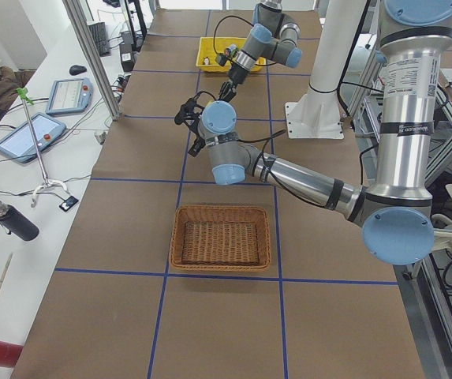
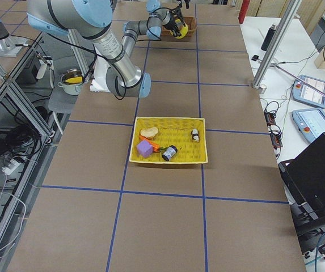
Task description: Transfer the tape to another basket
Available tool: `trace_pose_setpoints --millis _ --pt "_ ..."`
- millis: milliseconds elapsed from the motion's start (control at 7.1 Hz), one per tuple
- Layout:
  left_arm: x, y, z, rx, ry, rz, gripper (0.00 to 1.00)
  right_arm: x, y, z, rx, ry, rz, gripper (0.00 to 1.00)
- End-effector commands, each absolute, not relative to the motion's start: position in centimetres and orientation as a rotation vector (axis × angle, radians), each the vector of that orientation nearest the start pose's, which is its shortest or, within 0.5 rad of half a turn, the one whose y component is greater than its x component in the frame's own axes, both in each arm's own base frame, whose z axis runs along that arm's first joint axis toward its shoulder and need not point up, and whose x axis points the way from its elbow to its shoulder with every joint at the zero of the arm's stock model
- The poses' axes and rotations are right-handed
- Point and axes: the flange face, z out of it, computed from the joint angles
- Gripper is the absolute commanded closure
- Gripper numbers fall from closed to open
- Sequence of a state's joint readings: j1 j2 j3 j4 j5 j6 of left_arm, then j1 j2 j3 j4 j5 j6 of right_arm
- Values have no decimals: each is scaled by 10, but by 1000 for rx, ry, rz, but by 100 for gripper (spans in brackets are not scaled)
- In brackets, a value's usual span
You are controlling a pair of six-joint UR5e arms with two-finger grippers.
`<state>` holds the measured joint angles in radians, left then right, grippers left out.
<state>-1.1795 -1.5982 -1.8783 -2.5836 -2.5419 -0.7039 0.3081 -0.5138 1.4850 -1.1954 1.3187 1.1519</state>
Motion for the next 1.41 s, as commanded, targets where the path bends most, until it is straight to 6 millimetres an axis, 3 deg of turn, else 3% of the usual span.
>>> trace_pose_setpoints --millis 0,423,1268 --pt "152 -441 355 610 1365 483 2 -652 -359 -36 697 -1205 85 100" --pt "162 -440 348 586 1395 533 2 -660 -354 -43 693 -1207 76 100" --pt "179 -439 348 563 1407 560 2 -655 -344 -63 703 -1241 81 100"
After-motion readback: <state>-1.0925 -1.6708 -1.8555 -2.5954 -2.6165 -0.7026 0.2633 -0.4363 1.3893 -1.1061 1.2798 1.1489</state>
